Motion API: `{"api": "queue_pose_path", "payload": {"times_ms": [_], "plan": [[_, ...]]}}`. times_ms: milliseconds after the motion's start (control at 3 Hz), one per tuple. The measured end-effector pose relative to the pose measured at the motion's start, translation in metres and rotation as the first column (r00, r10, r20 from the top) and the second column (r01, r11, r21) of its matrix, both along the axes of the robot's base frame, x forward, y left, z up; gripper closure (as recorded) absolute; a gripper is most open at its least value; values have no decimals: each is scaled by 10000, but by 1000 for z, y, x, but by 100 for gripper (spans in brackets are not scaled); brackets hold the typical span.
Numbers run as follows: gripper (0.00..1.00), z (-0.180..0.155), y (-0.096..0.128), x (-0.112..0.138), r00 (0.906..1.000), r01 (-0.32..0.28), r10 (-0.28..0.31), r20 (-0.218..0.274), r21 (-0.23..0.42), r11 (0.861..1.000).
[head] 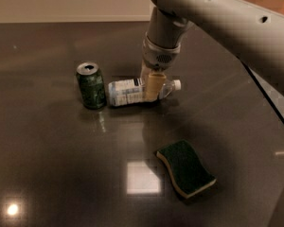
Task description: Move blue plastic bottle near green can
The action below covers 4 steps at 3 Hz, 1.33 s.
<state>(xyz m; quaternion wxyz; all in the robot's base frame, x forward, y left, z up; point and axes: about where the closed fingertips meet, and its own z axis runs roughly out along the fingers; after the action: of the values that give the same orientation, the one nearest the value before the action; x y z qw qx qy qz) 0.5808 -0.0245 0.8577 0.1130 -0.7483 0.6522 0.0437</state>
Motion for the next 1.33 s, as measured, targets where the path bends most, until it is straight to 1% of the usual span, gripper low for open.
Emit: {"api": "queue_pose_path", "payload": {"times_ms": [667, 1000, 1333], "plan": [[36, -2, 9, -2, 9999, -86, 86, -123, 12, 10000], [13, -4, 8, -3, 9996, -116, 123, -254, 265, 9996], [0, -5, 9, -3, 9996, -125, 132, -249, 271, 9996]]}}
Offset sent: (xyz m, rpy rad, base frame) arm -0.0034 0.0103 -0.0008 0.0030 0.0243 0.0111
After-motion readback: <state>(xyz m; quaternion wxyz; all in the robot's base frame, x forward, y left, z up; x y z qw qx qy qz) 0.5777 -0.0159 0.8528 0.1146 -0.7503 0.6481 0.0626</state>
